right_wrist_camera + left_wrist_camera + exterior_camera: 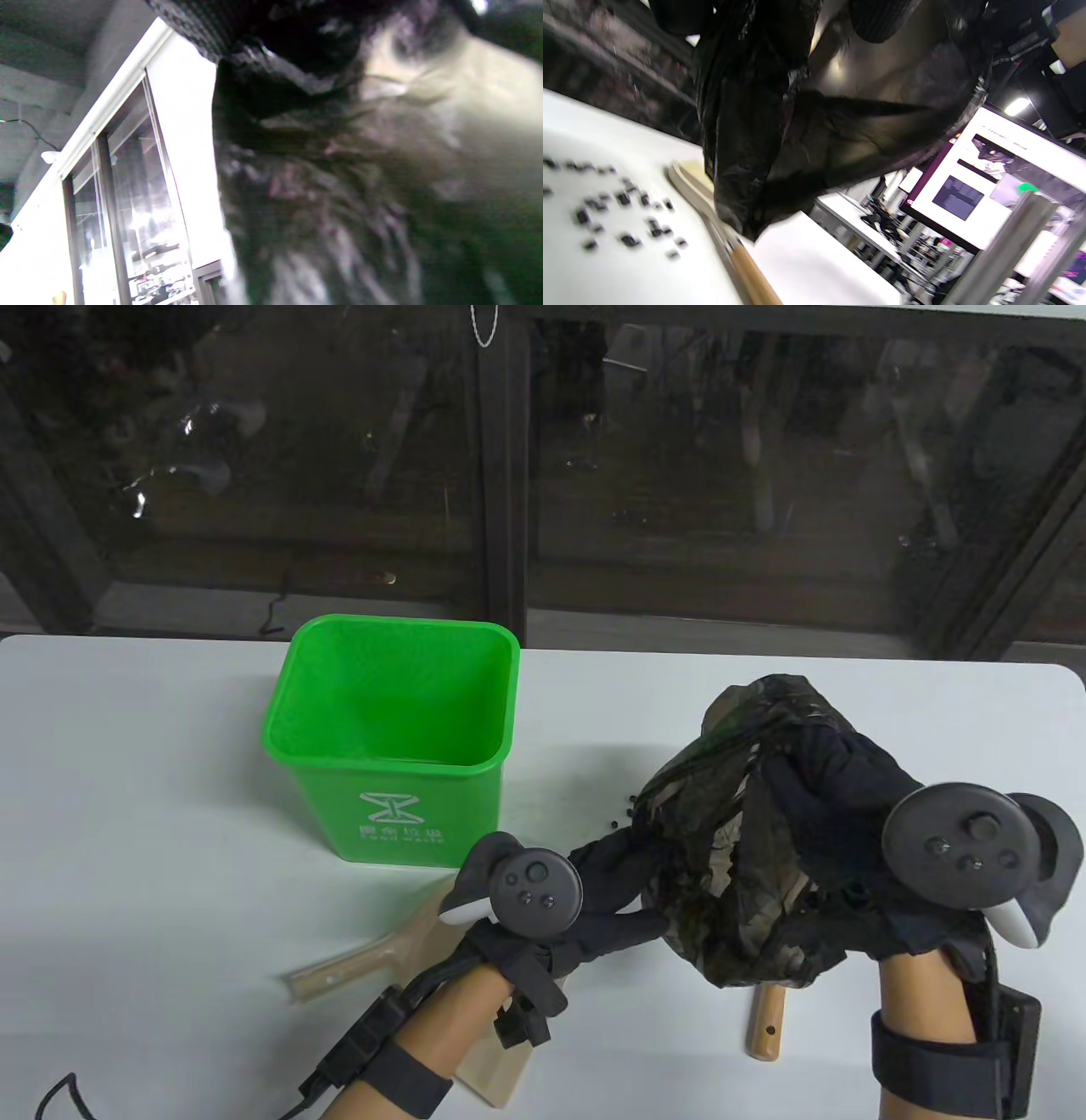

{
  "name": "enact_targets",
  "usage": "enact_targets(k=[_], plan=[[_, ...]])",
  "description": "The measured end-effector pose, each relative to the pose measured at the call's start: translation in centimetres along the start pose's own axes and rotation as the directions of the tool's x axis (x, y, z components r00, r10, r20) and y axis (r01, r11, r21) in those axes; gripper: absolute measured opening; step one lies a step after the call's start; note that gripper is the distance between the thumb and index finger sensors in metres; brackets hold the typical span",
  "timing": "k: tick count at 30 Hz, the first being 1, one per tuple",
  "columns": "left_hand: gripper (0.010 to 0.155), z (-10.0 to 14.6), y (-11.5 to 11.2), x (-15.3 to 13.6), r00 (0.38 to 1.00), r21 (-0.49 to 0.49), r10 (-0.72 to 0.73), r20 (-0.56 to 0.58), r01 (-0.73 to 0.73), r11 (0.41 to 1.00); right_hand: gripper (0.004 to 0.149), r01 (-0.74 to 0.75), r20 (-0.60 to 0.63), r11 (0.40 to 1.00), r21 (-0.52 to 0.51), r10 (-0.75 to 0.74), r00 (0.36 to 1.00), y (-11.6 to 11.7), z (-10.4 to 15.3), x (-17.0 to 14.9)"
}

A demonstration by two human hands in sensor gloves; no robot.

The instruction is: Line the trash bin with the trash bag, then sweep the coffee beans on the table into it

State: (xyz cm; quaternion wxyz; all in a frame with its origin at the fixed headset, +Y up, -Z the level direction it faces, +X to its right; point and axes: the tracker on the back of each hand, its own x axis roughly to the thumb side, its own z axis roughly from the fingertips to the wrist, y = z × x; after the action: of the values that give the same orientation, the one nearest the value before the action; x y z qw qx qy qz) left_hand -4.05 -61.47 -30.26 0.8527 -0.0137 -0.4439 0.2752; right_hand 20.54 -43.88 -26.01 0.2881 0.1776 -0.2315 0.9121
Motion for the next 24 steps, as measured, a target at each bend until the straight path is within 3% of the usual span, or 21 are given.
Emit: enact_targets(k=[5,7,10,13,16,18,19,20,21,22,23,24], plan=[[0.070,0.9,2.5,0.3,0.985,0.274,-0.138,-0.104,0.162,0.948,0.067,-0.144,-0.057,0.990,0.010,0.144,0.988,0.1,1.2,-1.7],[0.067,0.8,3.5,0.7,0.961,0.280,-0.203,-0.186,0.250,0.927,0.072,-0.235,-0.074,0.969,0.073,0.241,0.968,0.5,1.4,-2.2],[0.062,0.5,5.0,1.5,0.908,0.246,-0.327,-0.261,0.390,0.887,0.078,-0.409,-0.085,0.893,0.187,0.430,0.899,1.4,1.6,-2.8],[0.061,-0.1,6.9,2.3,0.865,0.252,-0.404,-0.299,0.480,0.841,0.081,-0.554,-0.077,0.770,0.316,0.603,0.794,2.6,1.6,-3.4],[0.060,-0.7,8.7,2.9,0.805,0.221,-0.486,-0.341,0.571,0.791,0.080,-0.636,-0.053,0.678,0.367,0.698,0.714,3.6,1.3,-3.6],[0.060,-1.1,10.3,3.7,0.730,0.198,-0.579,-0.363,0.668,0.718,0.081,-0.751,0.009,0.505,0.426,0.827,0.562,4.3,0.6,-3.6],[0.061,-1.2,11.1,4.5,0.678,0.194,-0.640,-0.361,0.726,0.660,0.082,-0.820,0.039,0.400,0.410,0.890,0.454,4.2,0.1,-3.1],[0.061,-1.2,11.7,5.1,0.642,0.202,-0.678,-0.359,0.762,0.615,0.083,-0.859,0.050,0.358,0.367,0.914,0.403,3.9,-0.2,-2.7],[0.062,-1.0,12.7,6.3,0.584,0.239,-0.729,-0.357,0.812,0.533,0.084,-0.892,0.019,0.362,0.273,0.924,0.381,3.2,-0.5,-1.6],[0.064,-0.7,13.2,6.9,0.562,0.278,-0.746,-0.358,0.827,0.489,0.085,-0.893,-0.022,0.405,0.197,0.912,0.409,2.6,-0.6,-1.0],[0.065,-0.1,14.0,8.0,0.525,0.349,-0.769,-0.364,0.843,0.410,0.085,-0.876,-0.097,0.480,0.046,0.875,0.474,1.6,-0.5,0.0],[0.066,0.4,14.5,8.6,0.503,0.402,-0.779,-0.374,0.845,0.352,0.085,-0.852,-0.157,0.513,-0.106,0.837,0.524,0.7,0.0,0.8]])
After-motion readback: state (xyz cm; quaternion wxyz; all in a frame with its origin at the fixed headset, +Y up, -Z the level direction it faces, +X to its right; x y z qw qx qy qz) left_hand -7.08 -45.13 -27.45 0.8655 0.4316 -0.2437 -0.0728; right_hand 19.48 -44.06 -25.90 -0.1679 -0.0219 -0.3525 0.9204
